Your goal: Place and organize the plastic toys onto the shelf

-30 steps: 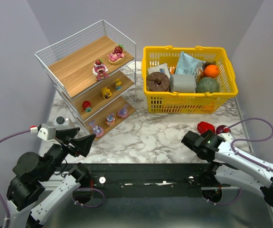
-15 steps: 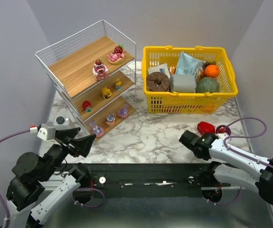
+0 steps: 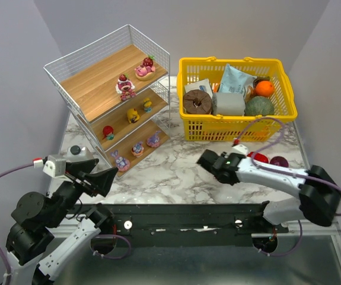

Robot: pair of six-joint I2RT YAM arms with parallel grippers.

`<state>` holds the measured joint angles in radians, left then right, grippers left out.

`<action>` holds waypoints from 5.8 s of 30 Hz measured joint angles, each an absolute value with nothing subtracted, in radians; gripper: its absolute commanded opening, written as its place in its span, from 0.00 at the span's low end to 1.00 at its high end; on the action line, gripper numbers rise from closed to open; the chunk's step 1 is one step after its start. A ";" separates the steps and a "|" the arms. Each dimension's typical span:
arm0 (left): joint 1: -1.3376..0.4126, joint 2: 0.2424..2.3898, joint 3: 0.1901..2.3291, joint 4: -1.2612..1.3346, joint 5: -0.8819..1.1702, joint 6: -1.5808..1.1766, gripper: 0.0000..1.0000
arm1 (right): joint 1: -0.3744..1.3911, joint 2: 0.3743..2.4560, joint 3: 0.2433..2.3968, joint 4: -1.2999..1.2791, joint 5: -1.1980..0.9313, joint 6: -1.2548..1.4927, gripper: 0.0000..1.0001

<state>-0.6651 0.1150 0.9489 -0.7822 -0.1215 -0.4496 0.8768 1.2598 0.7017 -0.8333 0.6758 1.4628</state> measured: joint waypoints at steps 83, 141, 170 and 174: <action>-0.665 0.195 1.220 -0.765 -0.027 -0.348 0.99 | 0.919 1.703 0.374 1.062 -0.147 0.078 0.81; -0.670 0.147 1.170 -0.900 -0.594 -0.223 0.99 | 1.204 1.552 1.723 -0.166 0.224 0.184 0.16; -0.683 0.105 1.145 -0.915 -0.647 -0.221 0.99 | 1.289 2.018 2.388 -0.346 0.412 0.128 0.33; -0.683 0.104 1.146 -0.916 -0.647 -0.221 0.99 | 1.290 2.025 2.395 -0.344 0.416 0.114 0.39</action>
